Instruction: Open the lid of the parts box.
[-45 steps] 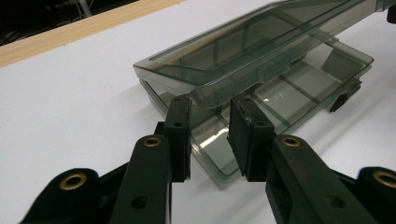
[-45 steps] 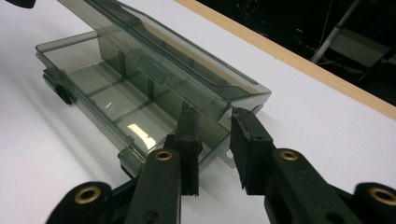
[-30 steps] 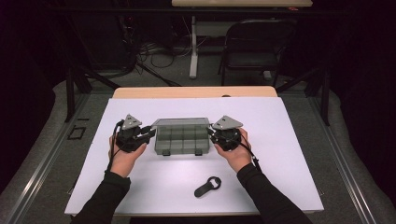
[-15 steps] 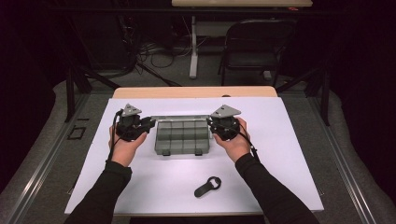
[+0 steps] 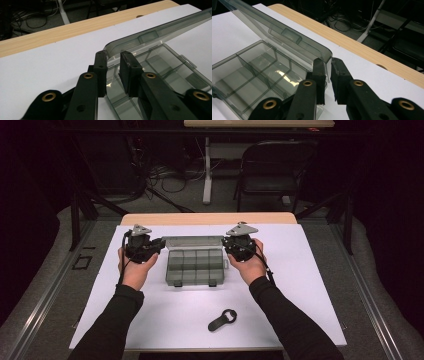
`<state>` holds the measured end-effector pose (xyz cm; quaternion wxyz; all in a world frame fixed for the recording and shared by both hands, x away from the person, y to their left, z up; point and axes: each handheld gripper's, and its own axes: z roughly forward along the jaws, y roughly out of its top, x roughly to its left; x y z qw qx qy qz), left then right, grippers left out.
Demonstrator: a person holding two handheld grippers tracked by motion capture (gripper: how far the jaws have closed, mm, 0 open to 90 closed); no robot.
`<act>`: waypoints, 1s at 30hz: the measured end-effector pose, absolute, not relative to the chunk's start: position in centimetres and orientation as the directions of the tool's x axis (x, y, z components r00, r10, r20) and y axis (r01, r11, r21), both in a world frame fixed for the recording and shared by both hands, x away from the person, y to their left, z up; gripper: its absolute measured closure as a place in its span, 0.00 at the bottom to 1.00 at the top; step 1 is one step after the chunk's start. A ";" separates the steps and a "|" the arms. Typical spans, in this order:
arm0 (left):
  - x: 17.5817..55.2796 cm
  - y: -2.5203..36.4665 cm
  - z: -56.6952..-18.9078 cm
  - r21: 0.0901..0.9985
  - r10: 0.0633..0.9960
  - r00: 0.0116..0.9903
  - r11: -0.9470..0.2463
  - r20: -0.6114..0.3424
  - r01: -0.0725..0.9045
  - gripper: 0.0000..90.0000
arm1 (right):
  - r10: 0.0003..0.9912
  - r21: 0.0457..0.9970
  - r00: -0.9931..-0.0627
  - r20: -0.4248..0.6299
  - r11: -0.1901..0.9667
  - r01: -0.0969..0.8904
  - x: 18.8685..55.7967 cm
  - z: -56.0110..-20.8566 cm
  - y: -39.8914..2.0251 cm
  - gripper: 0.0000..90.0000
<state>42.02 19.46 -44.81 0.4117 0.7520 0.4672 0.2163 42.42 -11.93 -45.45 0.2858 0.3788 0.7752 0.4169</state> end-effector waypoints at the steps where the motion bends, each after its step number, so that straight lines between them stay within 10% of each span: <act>1: 42.1 19.4 -44.8 0.821 0.883 0.465 -0.219 -0.063 0.527 0.87 | 0.830 0.863 -0.543 -0.129 0.364 0.351 42.6 -45.4 -11.8 0.92; 30: 45.2 18.9 -44.4 0.820 0.914 0.397 -0.167 -0.079 0.548 0.94 | 0.882 0.875 -0.468 -0.058 0.271 0.401 45.3 -45.0 -11.4 0.96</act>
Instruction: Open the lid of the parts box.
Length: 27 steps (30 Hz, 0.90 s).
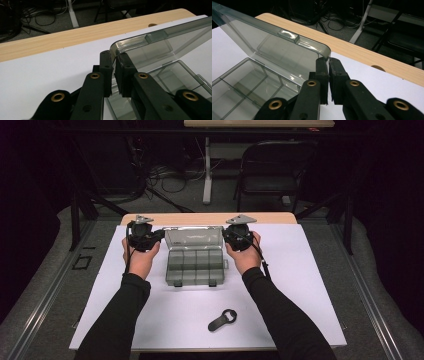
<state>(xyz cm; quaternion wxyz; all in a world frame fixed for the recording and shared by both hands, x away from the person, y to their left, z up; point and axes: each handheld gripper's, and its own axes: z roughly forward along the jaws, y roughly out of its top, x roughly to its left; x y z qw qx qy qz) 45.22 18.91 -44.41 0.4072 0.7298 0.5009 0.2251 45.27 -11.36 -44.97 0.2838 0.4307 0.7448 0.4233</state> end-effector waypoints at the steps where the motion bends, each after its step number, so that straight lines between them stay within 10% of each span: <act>1: 45.3 18.9 -44.4 0.820 0.915 0.396 -0.165 -0.080 0.548 0.94 | 0.884 0.875 -0.465 -0.055 0.267 0.404 45.3 -45.0 -11.3 0.96; 27: 46.4 18.8 -44.4 0.815 0.921 0.384 -0.168 -0.072 0.555 0.95 | 0.892 0.881 -0.449 -0.043 0.246 0.405 46.3 -45.1 -11.0 0.93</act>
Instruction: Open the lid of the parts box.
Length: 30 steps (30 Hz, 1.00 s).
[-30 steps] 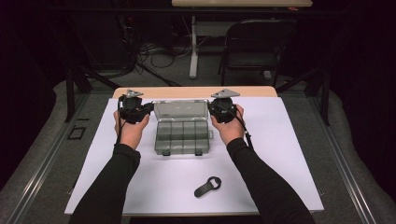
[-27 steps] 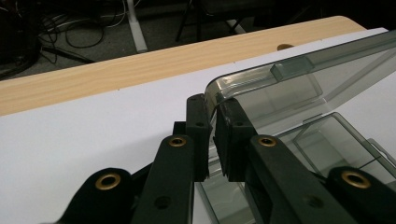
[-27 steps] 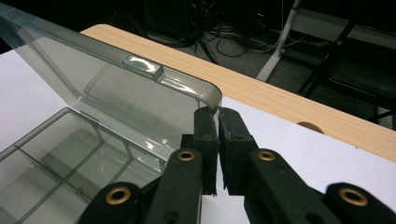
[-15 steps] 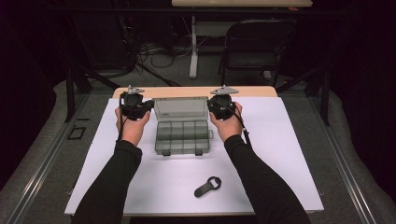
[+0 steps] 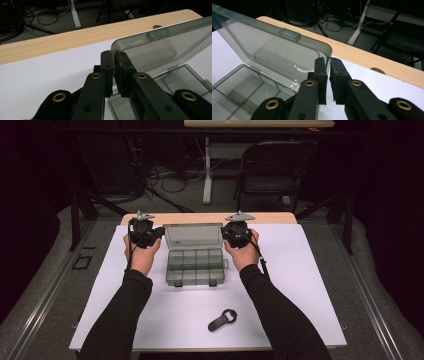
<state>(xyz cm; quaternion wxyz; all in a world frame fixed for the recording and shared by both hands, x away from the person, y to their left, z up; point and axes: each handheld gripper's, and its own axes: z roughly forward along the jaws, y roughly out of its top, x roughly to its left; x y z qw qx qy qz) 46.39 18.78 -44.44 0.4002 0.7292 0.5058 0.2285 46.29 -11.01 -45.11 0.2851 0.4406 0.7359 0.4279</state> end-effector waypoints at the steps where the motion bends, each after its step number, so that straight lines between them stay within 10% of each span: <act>1: 46.4 18.8 -44.4 0.815 0.921 0.384 -0.169 -0.070 0.554 0.95 | 0.892 0.881 -0.449 -0.042 0.245 0.404 46.3 -45.1 -11.0 0.93; 20: 46.5 18.7 -44.4 0.816 0.924 0.377 -0.168 -0.065 0.552 0.94 | 0.879 0.891 -0.475 -0.038 0.245 0.383 45.6 -46.5 -11.4 0.68; 30: 46.7 18.7 -44.4 0.816 0.924 0.377 -0.169 -0.064 0.553 0.94 | 0.884 0.879 -0.467 -0.033 0.248 0.408 46.2 -48.7 -11.6 0.74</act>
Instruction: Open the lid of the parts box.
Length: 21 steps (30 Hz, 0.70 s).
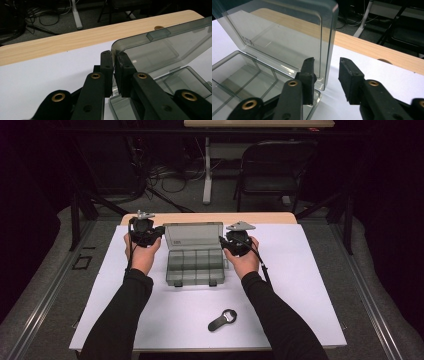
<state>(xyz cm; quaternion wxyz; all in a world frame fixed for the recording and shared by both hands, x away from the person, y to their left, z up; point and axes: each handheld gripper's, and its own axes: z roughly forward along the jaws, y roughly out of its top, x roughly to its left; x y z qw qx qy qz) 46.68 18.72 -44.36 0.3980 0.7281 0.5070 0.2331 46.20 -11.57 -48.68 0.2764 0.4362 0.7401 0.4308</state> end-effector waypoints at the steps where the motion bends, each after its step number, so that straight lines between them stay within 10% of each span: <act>1: 46.7 18.7 -44.4 0.816 0.924 0.378 -0.169 -0.064 0.553 0.94 | 0.885 0.876 -0.464 -0.033 0.249 0.413 46.2 -48.9 -11.5 0.75; 21: 46.8 18.6 -44.4 0.815 0.925 0.374 -0.169 -0.063 0.554 0.95 | 0.901 0.858 -0.431 -0.037 0.250 0.448 47.1 -51.4 -10.9 0.86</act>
